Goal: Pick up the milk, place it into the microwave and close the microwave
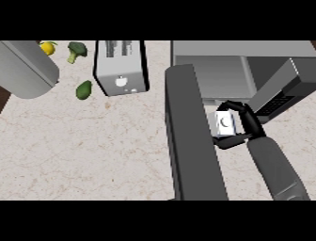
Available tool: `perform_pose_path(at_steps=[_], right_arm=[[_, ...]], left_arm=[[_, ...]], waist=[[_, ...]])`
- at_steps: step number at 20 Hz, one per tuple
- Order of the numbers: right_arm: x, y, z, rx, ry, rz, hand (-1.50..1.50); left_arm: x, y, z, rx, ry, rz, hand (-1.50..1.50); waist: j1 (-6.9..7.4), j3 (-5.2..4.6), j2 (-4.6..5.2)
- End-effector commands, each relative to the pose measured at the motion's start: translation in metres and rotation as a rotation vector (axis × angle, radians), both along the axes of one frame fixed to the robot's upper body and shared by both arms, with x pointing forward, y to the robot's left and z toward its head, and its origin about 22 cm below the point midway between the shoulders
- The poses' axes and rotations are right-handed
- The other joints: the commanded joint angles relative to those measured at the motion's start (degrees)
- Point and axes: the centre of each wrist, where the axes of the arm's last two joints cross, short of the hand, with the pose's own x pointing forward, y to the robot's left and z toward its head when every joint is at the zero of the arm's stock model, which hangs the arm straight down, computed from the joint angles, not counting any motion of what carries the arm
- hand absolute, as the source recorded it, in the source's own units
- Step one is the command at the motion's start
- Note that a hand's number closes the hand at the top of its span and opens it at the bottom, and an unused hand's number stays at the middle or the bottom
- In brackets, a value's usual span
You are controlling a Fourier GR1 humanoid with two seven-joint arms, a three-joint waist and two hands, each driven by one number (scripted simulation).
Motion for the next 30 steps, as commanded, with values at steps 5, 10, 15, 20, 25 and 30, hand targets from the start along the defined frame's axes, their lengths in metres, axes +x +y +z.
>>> perform_pose_path(at_steps=[5, 10, 15, 20, 25, 30], right_arm=[[0.043, 0.027, 0.057, -0.003, -0.047, -0.069, 1.50], [0.060, 0.054, 0.071, -0.036, 0.020, -0.045, 1.50], [0.077, 0.035, 0.089, -0.099, -0.012, -0.138, 1.50], [0.088, 0.037, 0.104, -0.138, -0.006, -0.269, 1.50], [0.089, 0.044, 0.102, -0.126, 0.015, -0.443, 1.50], [0.095, 0.035, 0.116, -0.081, -0.039, -0.517, -1.50]], left_arm=[[0.002, 0.019, 0.001, 0.004, 0.010, 0.005, -1.50], [0.004, 0.012, -0.017, -0.009, 0.033, 0.000, -1.50], [0.012, 0.027, -0.015, 0.011, 0.028, -0.014, -1.50], [0.025, 0.034, -0.017, 0.005, 0.032, -0.047, -1.50], [0.036, 0.041, -0.029, 0.010, 0.032, -0.065, -1.50], [0.039, 0.049, -0.018, 0.020, 0.028, -0.072, -1.50]], waist=[[-0.42, -0.04, -0.01], [0.21, -0.01, 0.22], [1.92, 0.06, 1.03], [3.36, 0.11, 1.95], [4.64, 0.11, 2.91], [5.67, 0.26, 3.24]])
